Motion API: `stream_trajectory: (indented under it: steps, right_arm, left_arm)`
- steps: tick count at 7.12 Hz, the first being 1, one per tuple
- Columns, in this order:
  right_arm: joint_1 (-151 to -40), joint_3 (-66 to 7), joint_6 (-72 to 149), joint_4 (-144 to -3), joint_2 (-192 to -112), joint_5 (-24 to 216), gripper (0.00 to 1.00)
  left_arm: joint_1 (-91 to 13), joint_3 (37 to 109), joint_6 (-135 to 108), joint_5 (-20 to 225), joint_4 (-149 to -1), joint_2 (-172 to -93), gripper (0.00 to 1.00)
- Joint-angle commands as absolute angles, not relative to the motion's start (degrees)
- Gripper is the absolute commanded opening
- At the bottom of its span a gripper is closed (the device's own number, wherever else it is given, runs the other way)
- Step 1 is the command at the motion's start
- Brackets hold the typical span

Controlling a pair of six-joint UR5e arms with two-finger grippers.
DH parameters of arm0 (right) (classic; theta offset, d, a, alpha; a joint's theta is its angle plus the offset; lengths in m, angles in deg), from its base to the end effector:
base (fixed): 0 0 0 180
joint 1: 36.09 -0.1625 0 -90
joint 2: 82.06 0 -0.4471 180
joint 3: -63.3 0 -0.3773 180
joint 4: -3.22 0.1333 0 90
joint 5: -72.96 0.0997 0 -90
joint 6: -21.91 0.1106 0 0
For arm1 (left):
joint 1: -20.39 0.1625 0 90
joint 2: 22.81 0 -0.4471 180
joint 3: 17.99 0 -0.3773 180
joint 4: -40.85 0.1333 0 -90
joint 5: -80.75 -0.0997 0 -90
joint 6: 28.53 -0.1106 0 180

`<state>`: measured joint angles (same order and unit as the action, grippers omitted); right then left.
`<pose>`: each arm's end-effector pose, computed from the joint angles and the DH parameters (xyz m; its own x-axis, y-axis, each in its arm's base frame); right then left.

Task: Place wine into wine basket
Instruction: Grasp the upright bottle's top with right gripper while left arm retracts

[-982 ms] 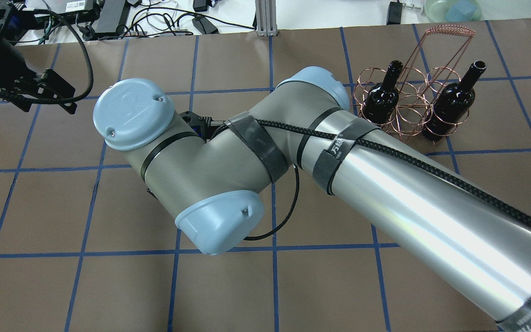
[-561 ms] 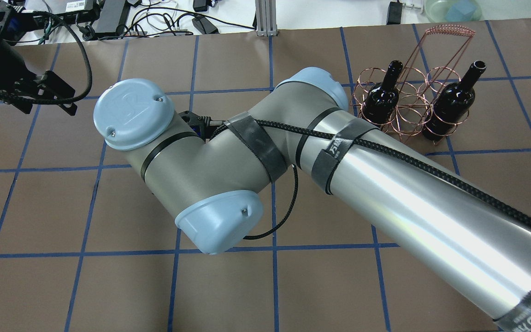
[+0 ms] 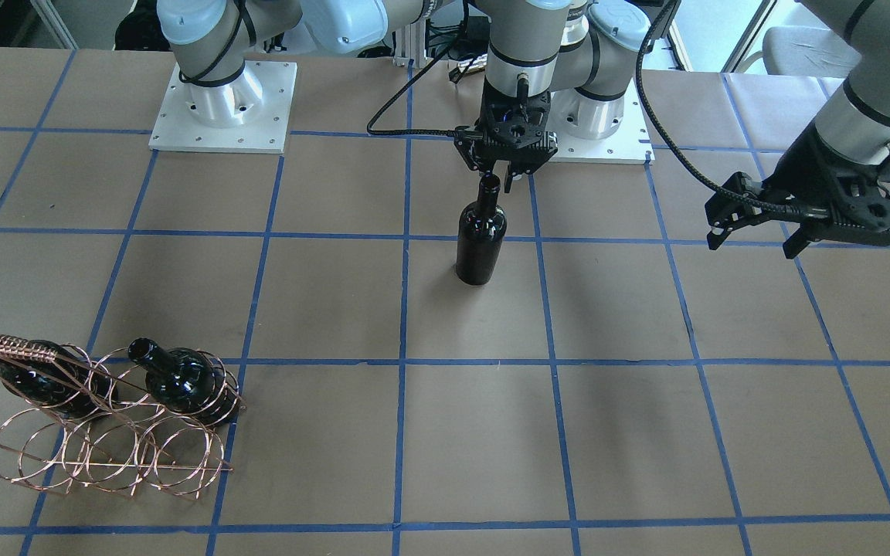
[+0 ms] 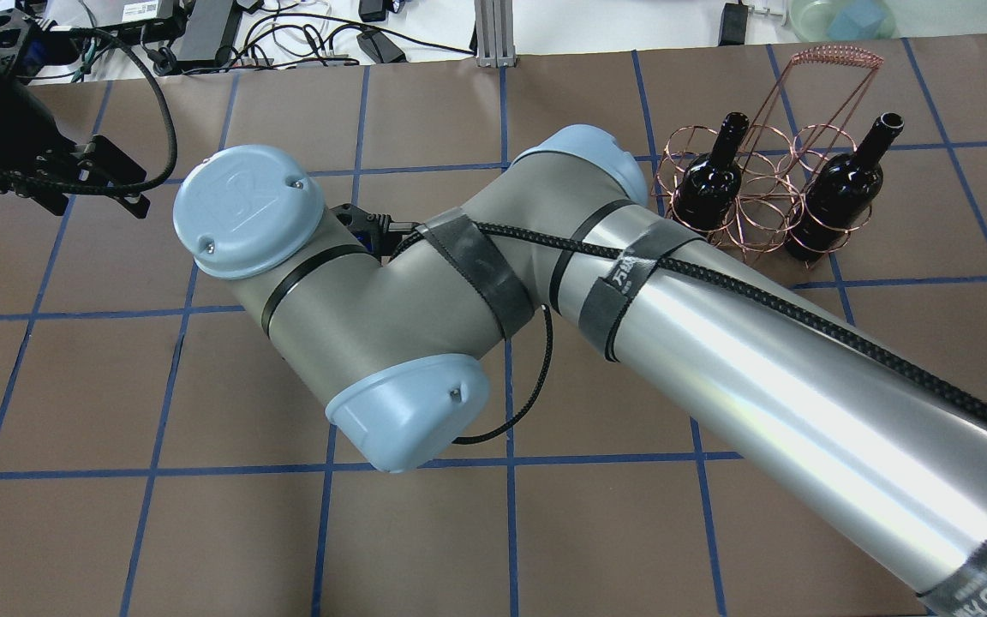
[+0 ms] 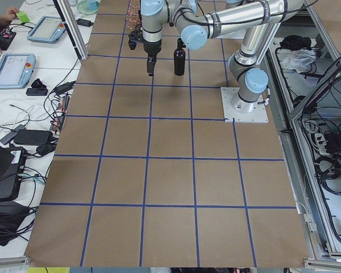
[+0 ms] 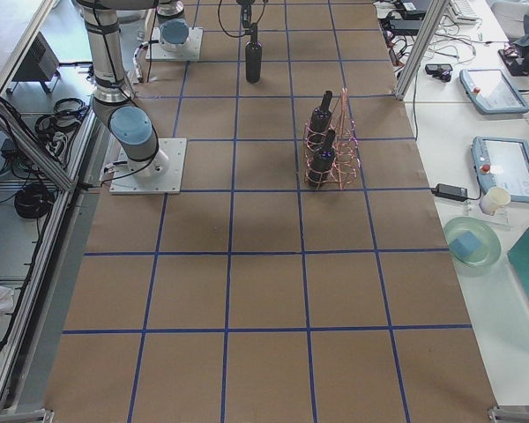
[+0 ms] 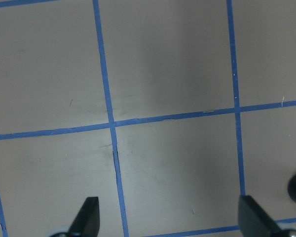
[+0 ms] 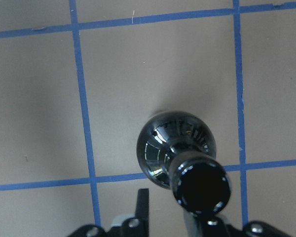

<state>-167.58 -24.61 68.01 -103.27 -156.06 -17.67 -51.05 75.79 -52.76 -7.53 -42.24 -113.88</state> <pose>0.4925 -0.3575 0.3956 -0.9965 0.0801 -0.0248 0.0810 0.9959 -0.0391 0.0258 -0.5060 0.4707 -0.9949 0.0996 0.0126 0.0990 0.9941 -0.0451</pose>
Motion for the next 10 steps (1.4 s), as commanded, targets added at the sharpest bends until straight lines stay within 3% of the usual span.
stream_trajectory:
  steps: [1,4,6,7,10]
  right_arm:
    - [-167.5,-24.6,67.9,-104.4,-155.5,-18.2,0.77]
    - [-166.1,-24.5,65.1,-104.4,-155.5,-18.4,0.69]
    - [-166.1,-24.8,64.7,-104.1,-155.5,-18.4,0.50]
    - [-165.8,-24.7,63.8,-104.4,-155.5,-18.3,0.31]
    - [-165.8,-24.8,63.6,-104.1,-155.5,-17.8,0.16]
  left_arm:
    - [-51.0,75.8,-52.9,-7.5,-42.2,-114.0,1.00]
    - [-51.0,75.8,-52.9,-7.5,-42.2,-114.0,1.00]
    - [-51.0,75.8,-53.0,-7.5,-42.2,-114.0,1.00]
    - [-51.0,75.8,-53.0,-7.5,-42.2,-114.1,1.00]
    - [-51.0,75.9,-53.0,-7.6,-42.1,-114.0,1.00]
